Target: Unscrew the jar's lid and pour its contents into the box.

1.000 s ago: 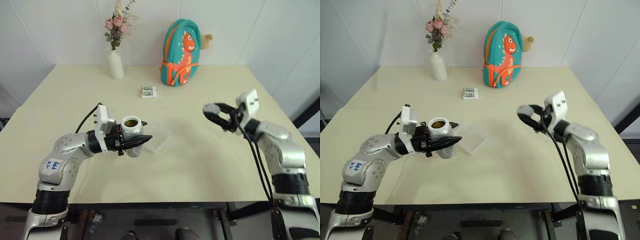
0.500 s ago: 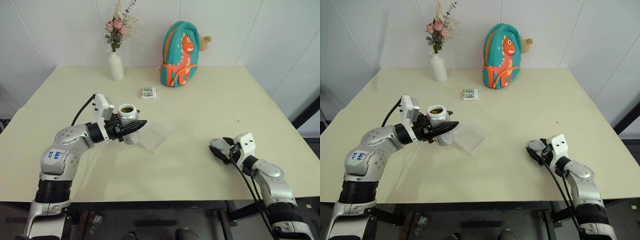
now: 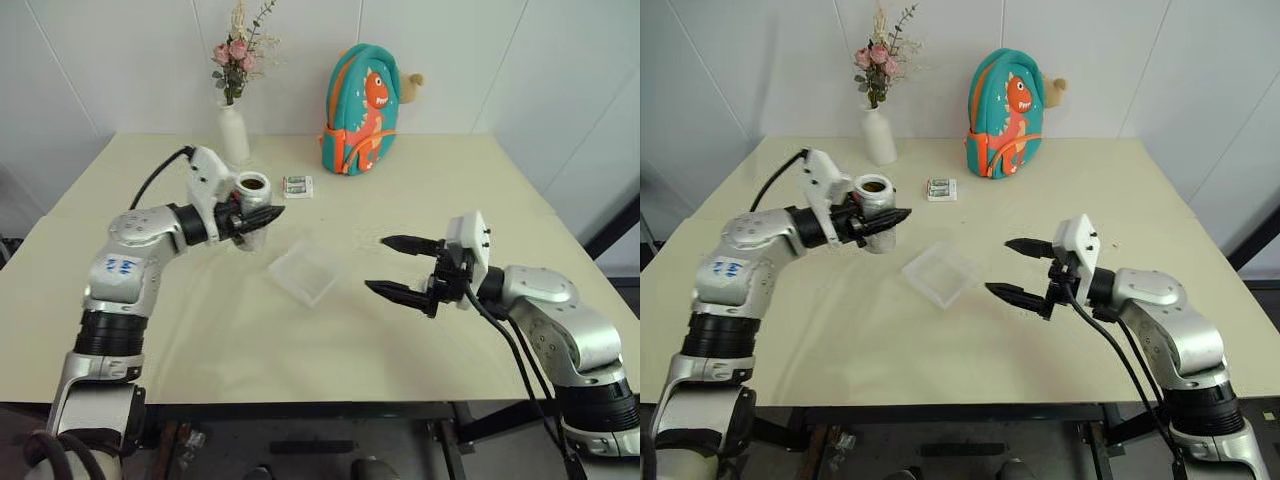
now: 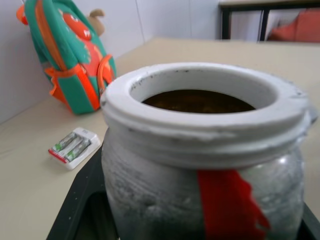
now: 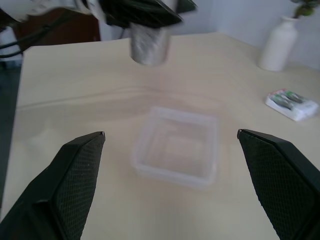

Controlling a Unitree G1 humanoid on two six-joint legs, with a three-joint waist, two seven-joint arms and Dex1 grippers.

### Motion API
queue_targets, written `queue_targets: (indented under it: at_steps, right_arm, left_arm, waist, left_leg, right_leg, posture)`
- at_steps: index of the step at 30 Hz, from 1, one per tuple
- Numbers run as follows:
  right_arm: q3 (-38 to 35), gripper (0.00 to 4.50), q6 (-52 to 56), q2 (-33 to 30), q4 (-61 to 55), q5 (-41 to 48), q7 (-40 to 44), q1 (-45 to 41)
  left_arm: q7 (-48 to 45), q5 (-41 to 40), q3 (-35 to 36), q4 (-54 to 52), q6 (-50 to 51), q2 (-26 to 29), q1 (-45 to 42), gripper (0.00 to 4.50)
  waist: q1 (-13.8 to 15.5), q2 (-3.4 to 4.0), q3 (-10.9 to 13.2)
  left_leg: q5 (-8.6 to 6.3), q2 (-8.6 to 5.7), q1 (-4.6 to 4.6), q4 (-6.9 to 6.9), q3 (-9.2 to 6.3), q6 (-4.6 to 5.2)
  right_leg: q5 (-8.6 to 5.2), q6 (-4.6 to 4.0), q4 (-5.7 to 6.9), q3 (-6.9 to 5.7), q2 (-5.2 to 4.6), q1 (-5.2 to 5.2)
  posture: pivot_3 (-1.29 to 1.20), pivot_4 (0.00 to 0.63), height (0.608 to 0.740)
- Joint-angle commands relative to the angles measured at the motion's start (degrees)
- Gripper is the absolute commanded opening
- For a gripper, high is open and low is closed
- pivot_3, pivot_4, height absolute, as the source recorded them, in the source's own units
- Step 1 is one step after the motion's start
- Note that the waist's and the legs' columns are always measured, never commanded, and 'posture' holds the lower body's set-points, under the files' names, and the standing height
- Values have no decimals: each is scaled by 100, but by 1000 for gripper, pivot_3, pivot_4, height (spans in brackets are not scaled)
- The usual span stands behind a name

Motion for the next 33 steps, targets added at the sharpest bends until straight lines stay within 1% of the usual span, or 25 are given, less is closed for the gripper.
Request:
queue_targets:
  at_steps: [1,3,7,11,13,14,16,17,19,20,23,26,28,31,33]
  right_arm:
    - [-3,4468,143,-59,-184,82,-14,-4]
    - [5,4468,101,-66,-208,-3,-22,72]
    - [-31,4468,46,7,-253,-55,-146,261]
    - [-41,4468,35,30,-271,-42,-210,375]
    - [-50,4468,23,34,-220,-52,-234,413]
    - [-54,4468,-6,34,-193,-72,-243,420]
    - [-75,4468,-31,40,-157,-78,-278,427]
    - [-97,4468,-43,58,-132,-75,-310,431]
    - [-130,4468,-44,90,-96,-58,-364,438]
    - [-129,4468,-61,109,-73,-65,-380,439]
    - [-122,4468,-68,219,-57,-46,-456,449]
    - [-113,4468,-24,375,-85,1,-567,470]
    - [-104,4468,3,478,-114,30,-630,508]
    - [-116,4468,3,588,-103,15,-699,532]
    - [-140,4468,9,697,-86,48,-770,540]
  left_arm:
    - [227,725,-327,274,-687,-43,-232,2259]
    - [439,926,-361,362,-904,-154,-226,2259]
    - [1155,2017,-689,715,-2073,-72,-213,2259]
    - [1397,2454,-744,944,-2638,-18,-289,2259]
    - [1661,2845,-829,994,-3117,70,-330,2259]
    - [1890,3189,-928,1023,-3390,173,-359,2259]
    - [2553,4134,-1232,1106,-4114,502,-454,2259]
    - [3265,5032,-1541,1088,-4445,780,-560,2259]
    - [4170,6153,-1963,1191,-4782,1075,-735,2259]
    - [4882,7037,-2360,1195,-4793,1245,-868,2259]
    - [6377,8632,-3146,1500,-4500,1326,-1176,2259]
    - [7111,9264,-3538,1886,-4345,1124,-1498,2259]
    - [7262,9578,-3787,2098,-4318,955,-1751,2259]
    - [7430,9932,-3994,2452,-3988,783,-2011,2259]
    - [7928,10165,-4114,2454,-3836,732,-2159,2259]
  waist:
    - [14,-1,0]
    - [21,-1,0]
    - [38,-1,0]
    - [33,-1,0]
    - [34,-1,0]
    - [35,-1,0]
    - [33,-1,0]
    - [27,-1,0]
    - [25,-1,0]
    - [40,-1,0]
    - [96,-1,0]
    - [130,-1,0]
    - [148,-2,0]
    - [154,-2,0]
    - [145,-2,0]
  left_leg:
    - [0,0,0,-4,0,0]
    - [-1,0,-3,-11,0,1]
    - [-4,0,-12,-19,-1,4]
    - [-3,0,-27,-18,0,3]
    - [-2,0,-28,-16,0,2]
    - [-2,0,-28,-14,0,2]
    - [-2,0,-30,-12,0,2]
    - [-2,0,-31,-11,0,2]
    - [-2,0,-31,-11,0,3]
    - [-2,-1,-30,-11,2,3]
    - [-2,-6,-34,-7,4,3]
    - [-3,-7,-38,-2,6,3]
    - [-2,-7,-51,2,5,4]
    - [-2,-7,-62,3,5,4]
    - [-2,-8,-62,2,5,4]
  right_leg:
    - [0,0,-2,0,0,0]
    - [0,1,-4,0,0,-2]
    - [-3,4,-11,0,-1,-13]
    - [-3,4,-1,1,-1,-35]
    - [-2,4,3,1,-1,-37]
    - [-2,4,3,1,-1,-37]
    - [-2,4,3,1,-1,-37]
    - [-2,5,2,1,-1,-37]
    - [-1,6,2,3,0,-39]
    - [-1,7,2,6,-1,-39]
    - [1,12,1,9,-3,-38]
    - [3,16,2,10,-2,-41]
    - [3,16,9,7,-1,-53]
    - [3,16,10,7,-1,-62]
    - [3,16,8,7,-2,-62]
  posture:
    - [0,150,740]
    - [0,150,740]
    - [0,150,740]
    - [0,150,740]
    - [0,150,740]
    - [0,150,740]
    - [0,150,740]
    - [0,150,740]
    - [0,150,740]
    - [0,150,740]
    - [0,150,740]
    - [0,150,740]
    - [0,150,740]
    - [0,150,740]
    - [0,150,740]
